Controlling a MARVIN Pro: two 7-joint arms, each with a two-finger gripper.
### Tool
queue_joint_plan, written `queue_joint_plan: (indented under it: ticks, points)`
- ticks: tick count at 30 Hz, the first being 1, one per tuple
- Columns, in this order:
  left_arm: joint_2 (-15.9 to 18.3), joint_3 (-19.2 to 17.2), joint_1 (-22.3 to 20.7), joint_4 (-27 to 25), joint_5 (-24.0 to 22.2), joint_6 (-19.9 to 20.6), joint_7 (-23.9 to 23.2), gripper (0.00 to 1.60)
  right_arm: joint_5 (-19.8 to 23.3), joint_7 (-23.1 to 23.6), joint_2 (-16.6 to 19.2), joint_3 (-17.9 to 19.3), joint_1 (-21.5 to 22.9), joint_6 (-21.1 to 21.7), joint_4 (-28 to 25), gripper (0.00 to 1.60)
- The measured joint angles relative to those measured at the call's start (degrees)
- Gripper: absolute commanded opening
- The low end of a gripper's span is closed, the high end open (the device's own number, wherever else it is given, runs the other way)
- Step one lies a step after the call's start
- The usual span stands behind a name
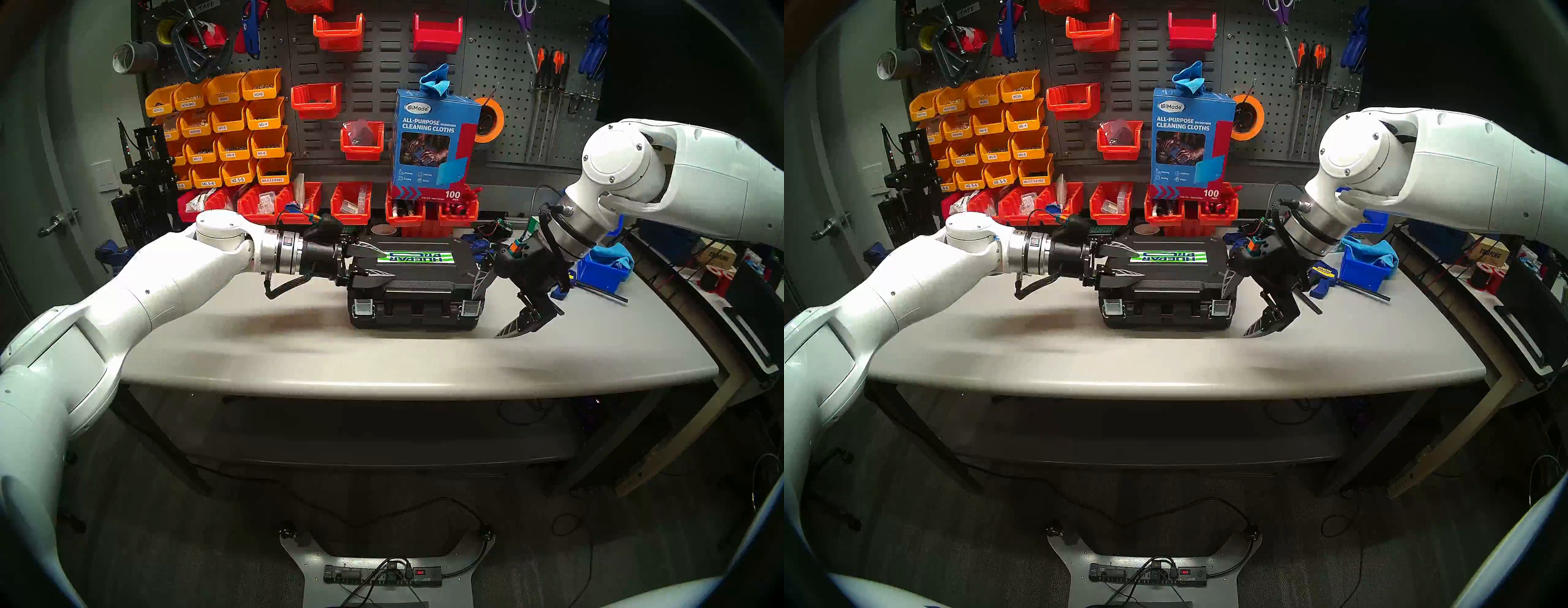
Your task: Open the tool box
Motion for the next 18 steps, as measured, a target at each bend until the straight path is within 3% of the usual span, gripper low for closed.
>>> queue_joint_plan:
  ticks: [18]
  points:
    - [0.16, -0.02, -0.07, 0.22, 0.03, 0.00, 0.09, 1.60, -0.50, -3.52, -5.18, 0.50, -1.54, 5.31, 0.42, 1.60]
